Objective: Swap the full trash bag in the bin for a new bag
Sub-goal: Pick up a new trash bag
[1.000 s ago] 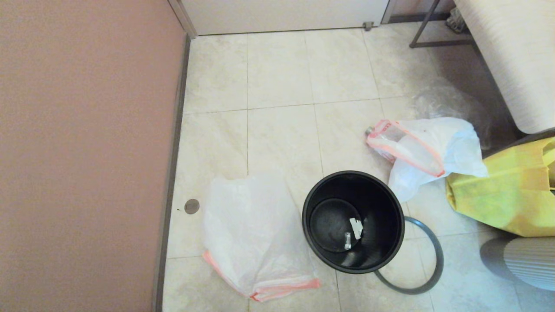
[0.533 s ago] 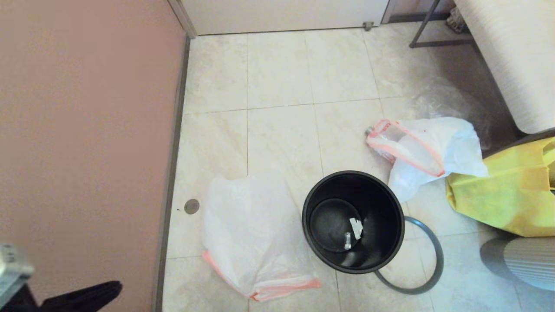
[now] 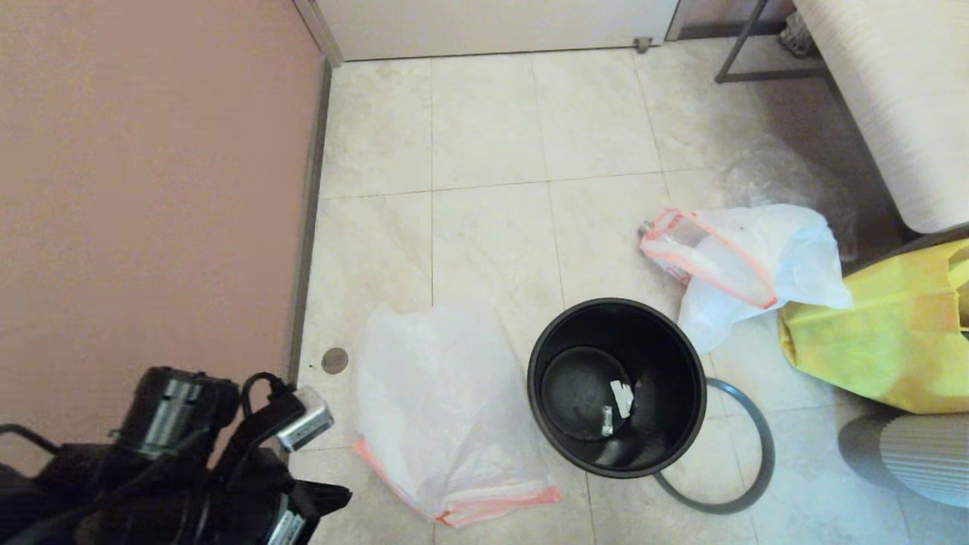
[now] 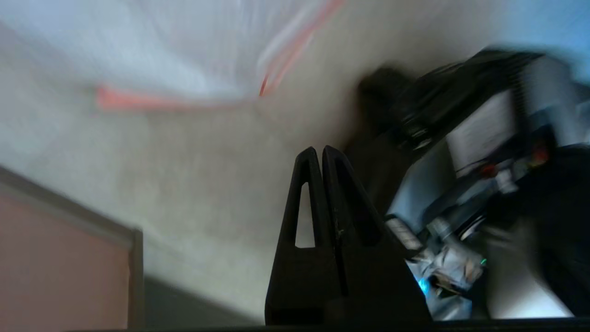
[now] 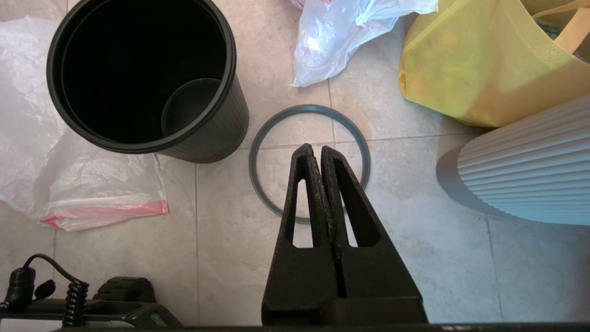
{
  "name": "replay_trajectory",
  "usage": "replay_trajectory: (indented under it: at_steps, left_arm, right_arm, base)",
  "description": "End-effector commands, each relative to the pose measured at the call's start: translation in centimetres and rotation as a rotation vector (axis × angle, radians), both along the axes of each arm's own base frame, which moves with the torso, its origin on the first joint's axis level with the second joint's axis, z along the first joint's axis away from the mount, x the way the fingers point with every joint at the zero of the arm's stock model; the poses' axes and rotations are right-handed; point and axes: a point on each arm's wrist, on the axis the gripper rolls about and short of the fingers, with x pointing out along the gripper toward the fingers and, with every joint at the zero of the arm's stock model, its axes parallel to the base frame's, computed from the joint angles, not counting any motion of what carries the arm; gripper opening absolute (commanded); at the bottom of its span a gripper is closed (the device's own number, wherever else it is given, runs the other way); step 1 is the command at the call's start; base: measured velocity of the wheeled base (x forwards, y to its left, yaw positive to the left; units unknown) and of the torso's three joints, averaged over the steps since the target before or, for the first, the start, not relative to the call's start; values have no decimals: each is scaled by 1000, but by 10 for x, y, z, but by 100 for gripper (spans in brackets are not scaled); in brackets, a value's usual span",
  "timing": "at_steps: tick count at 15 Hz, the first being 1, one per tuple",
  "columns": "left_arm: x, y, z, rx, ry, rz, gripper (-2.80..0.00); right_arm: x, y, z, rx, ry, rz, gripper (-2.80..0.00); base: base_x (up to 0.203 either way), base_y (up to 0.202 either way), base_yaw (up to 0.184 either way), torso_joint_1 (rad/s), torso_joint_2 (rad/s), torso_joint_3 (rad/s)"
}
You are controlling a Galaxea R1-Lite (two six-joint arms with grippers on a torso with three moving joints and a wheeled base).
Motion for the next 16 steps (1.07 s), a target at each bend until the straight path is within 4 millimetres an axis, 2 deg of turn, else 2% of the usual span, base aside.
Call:
replay_trajectory:
  at_steps: [1, 5, 7, 11, 14, 16]
  left_arm:
    - [25, -9, -51, 104, 173, 18, -280]
    - [61, -19, -110, 222, 147, 92, -280]
    - [78, -21, -133, 282, 113, 140, -280]
    - [113, -24, -151, 300, 51, 184, -280]
    - [126, -19, -170, 317, 70, 194, -280]
    - [137, -16, -176, 308, 61, 214, -280]
  right_arm:
    - [0, 0, 0, -1, 1, 1, -280]
    - [0, 0, 0, 0, 2, 1, -280]
    - [0, 0, 0, 0, 1, 1, -280]
    - [0, 0, 0, -1, 1, 1, -280]
    - [0, 0, 0, 0, 1, 1, -280]
    - [0, 0, 0, 0, 1, 1, -280]
  base:
    - [0, 0, 0, 0, 0, 0]
    - [0, 0, 0, 0, 0, 0]
    - [0, 0, 0, 0, 0, 0]
    - [0, 0, 0, 0, 0, 0]
    - [0, 0, 0, 0, 0, 0]
    - [0, 0, 0, 0, 0, 0]
